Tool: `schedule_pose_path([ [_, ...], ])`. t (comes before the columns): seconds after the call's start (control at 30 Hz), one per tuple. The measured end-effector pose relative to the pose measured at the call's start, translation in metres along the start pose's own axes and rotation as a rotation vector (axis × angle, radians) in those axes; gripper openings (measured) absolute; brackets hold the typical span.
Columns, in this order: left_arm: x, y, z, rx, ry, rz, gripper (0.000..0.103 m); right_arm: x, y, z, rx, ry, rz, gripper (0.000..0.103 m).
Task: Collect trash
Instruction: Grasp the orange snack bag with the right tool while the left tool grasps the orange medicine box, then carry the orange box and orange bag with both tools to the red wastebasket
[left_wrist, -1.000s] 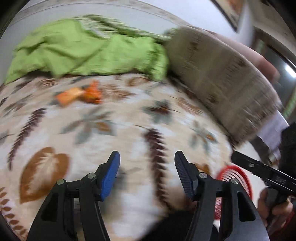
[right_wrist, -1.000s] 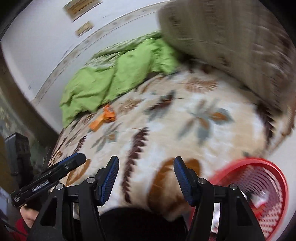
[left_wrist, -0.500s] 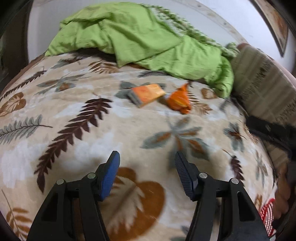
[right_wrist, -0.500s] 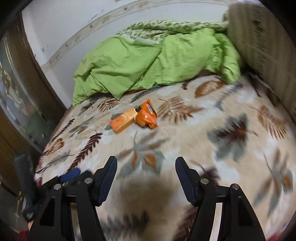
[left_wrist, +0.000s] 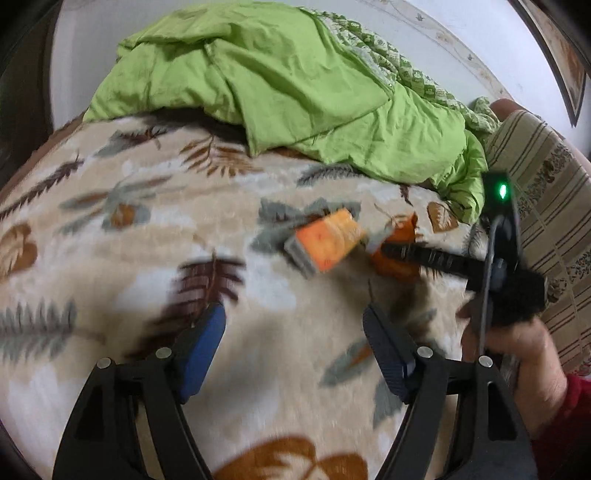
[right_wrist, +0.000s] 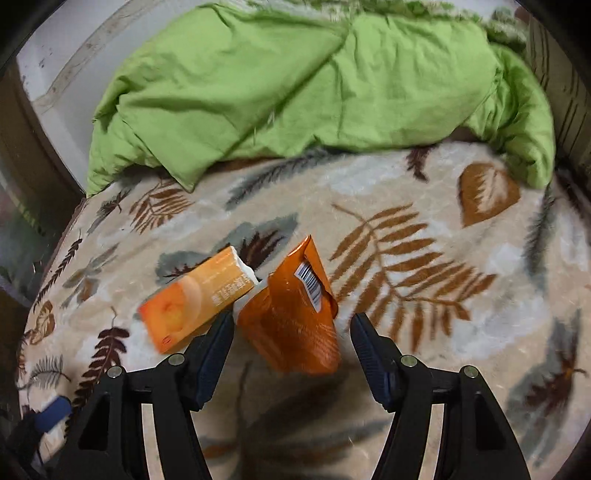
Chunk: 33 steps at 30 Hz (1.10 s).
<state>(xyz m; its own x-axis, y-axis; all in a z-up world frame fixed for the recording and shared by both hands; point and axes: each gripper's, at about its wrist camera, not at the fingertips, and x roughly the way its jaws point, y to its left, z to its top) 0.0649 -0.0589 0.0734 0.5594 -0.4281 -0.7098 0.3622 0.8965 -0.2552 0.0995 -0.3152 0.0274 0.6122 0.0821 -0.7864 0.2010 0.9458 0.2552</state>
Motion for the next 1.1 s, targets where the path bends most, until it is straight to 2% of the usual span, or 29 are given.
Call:
schedule_pose_path([
  [0.1, 0.015, -0.006, 0.017, 0.044, 0.001, 0.002, 0.077, 0.006, -0.01, -0.004, 0.035, 0.0, 0.035, 0.049],
  [0.17, 0.033, -0.016, 0.028, 0.107, 0.026, -0.002, 0.08, -0.001, -0.015, -0.009, 0.048, -0.014, 0.061, 0.043],
  [0.37, 0.091, -0.046, 0.043, 0.339, 0.133, 0.031, 0.08, -0.054, -0.033, -0.036, 0.097, -0.098, 0.13, 0.043],
  [0.47, 0.117, -0.065, 0.045, 0.491, 0.167, 0.128, 0.08, -0.069, -0.042, -0.05, 0.104, -0.102, 0.153, 0.043],
  [0.6, 0.142, -0.076, 0.049, 0.561, 0.199, 0.191, 0.08, -0.079, -0.052, -0.063, 0.131, -0.109, 0.174, 0.043],
  [0.67, 0.15, -0.074, 0.049, 0.558, 0.213, 0.191, 0.079, -0.08, -0.054, -0.065, 0.145, -0.106, 0.185, 0.043],
  [0.73, 0.154, -0.068, 0.047, 0.506, 0.227, 0.175, 0.059, -0.082, -0.055, -0.069, 0.16, -0.104, 0.198, 0.043],
  [0.8, 0.152, -0.058, 0.048, 0.427, 0.211, 0.147, 0.057, -0.086, -0.053, -0.072, 0.159, -0.107, 0.202, 0.043],
  [0.9, 0.139, -0.047, 0.042, 0.336, 0.195, 0.121, 0.049, -0.097, -0.049, -0.078, 0.154, -0.118, 0.213, 0.043],
  [1.0, 0.111, -0.039, 0.028, 0.232, 0.175, 0.04, 0.049, -0.112, -0.045, -0.087, 0.144, -0.139, 0.21, 0.043],
  [1.1, 0.083, -0.045, 0.01, 0.222, 0.137, 0.015, 0.049, -0.133, -0.038, -0.101, 0.123, -0.16, 0.2, 0.043],
])
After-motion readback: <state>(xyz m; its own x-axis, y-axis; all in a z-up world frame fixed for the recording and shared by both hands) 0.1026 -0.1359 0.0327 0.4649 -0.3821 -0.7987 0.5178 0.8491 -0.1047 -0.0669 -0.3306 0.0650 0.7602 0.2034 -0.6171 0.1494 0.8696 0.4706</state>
